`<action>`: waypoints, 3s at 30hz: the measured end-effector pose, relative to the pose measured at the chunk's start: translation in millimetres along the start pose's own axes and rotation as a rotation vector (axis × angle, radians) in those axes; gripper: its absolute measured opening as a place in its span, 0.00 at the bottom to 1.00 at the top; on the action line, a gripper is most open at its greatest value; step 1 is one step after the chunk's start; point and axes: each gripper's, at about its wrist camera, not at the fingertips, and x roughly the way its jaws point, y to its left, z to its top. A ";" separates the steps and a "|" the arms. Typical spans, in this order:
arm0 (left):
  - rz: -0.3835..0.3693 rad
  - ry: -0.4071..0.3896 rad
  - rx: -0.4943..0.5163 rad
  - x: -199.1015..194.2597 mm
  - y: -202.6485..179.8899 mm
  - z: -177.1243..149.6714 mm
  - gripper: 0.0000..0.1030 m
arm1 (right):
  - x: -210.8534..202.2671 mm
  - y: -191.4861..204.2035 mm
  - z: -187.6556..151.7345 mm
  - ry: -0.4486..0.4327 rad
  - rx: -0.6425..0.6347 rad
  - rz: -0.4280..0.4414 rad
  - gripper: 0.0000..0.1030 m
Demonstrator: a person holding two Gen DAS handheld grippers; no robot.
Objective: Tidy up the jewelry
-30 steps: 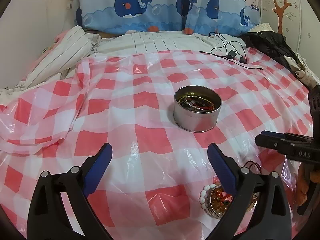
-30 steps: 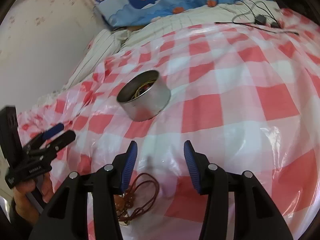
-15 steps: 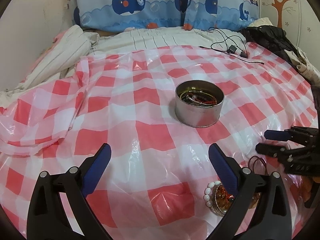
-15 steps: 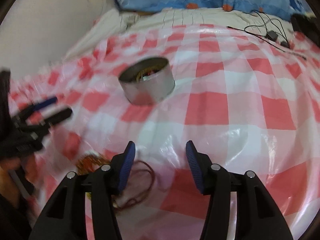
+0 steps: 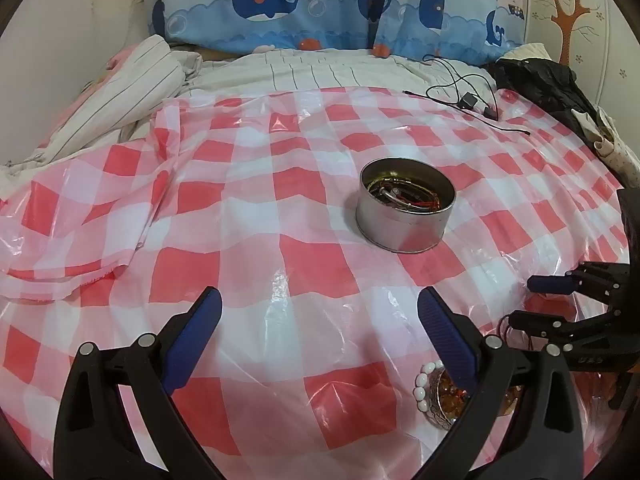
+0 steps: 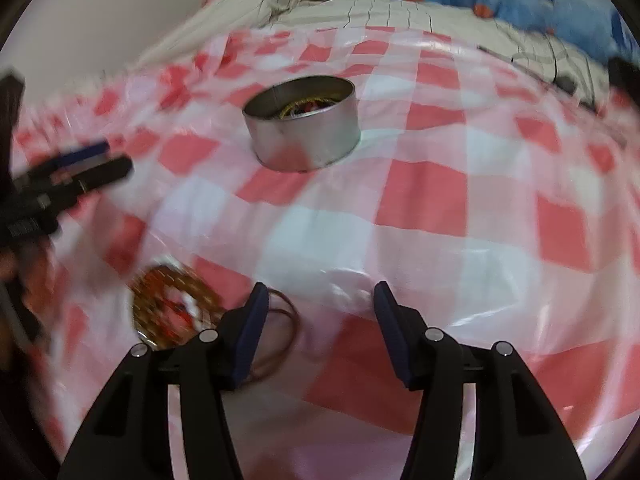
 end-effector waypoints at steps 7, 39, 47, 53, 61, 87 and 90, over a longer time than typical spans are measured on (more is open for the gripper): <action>-0.037 0.007 0.018 -0.1 -3.8 -1.2 0.92 | -13.2 -33.3 2.2 -0.056 0.122 -0.139 0.52; -0.416 0.125 -0.045 38.4 -25.1 -14.2 0.07 | -8.3 -36.7 1.5 -0.006 0.141 -0.031 0.60; -0.536 0.216 -0.008 43.5 -43.3 -20.1 0.41 | -6.4 -31.1 0.2 0.026 0.098 -0.022 0.62; -0.495 0.207 0.070 40.8 -56.0 -23.8 0.10 | -4.2 -28.9 -0.3 0.030 0.084 -0.030 0.62; -0.444 0.093 -0.204 32.9 3.6 -5.9 0.10 | -3.2 -23.9 -0.3 0.033 0.062 -0.011 0.62; -0.723 -0.034 -0.313 12.3 15.5 3.1 0.10 | -21.0 -29.2 6.3 -0.056 0.143 0.149 0.41; -0.603 0.012 -0.243 16.0 6.0 2.5 0.10 | -22.4 -20.3 6.2 -0.065 0.090 0.089 0.66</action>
